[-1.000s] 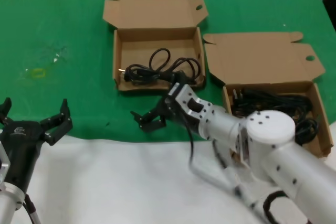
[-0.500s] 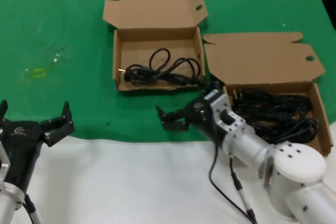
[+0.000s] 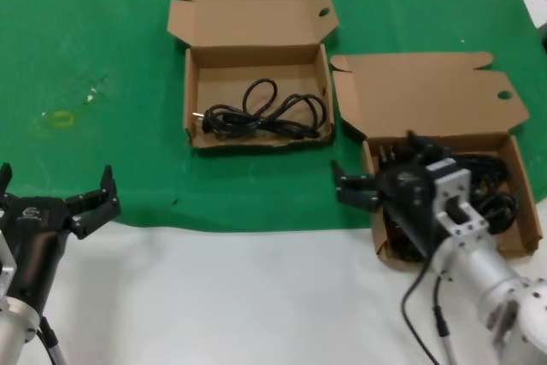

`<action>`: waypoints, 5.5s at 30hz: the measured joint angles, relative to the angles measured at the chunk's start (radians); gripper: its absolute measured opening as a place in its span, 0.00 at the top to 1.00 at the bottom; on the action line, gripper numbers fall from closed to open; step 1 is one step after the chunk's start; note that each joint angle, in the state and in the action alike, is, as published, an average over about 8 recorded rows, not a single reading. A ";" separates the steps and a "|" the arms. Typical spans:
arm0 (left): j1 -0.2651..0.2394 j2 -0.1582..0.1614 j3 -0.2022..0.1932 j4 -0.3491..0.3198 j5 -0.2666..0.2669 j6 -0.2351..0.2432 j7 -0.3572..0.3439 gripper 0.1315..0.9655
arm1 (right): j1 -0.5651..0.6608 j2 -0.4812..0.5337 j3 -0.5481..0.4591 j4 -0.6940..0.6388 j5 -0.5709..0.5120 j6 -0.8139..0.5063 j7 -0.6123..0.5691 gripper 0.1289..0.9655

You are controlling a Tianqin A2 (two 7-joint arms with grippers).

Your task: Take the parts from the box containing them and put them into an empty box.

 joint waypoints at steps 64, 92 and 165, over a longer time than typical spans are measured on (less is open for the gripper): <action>0.000 0.000 0.000 0.000 0.000 0.000 0.000 0.00 | -0.198 0.044 0.169 0.220 -0.065 0.086 0.118 0.00; 0.000 0.000 0.000 0.000 0.000 0.000 0.000 0.00 | -0.198 0.044 0.169 0.220 -0.065 0.086 0.118 0.00; 0.000 0.000 0.000 0.000 0.000 0.000 0.000 0.00 | -0.198 0.044 0.169 0.220 -0.065 0.086 0.118 0.00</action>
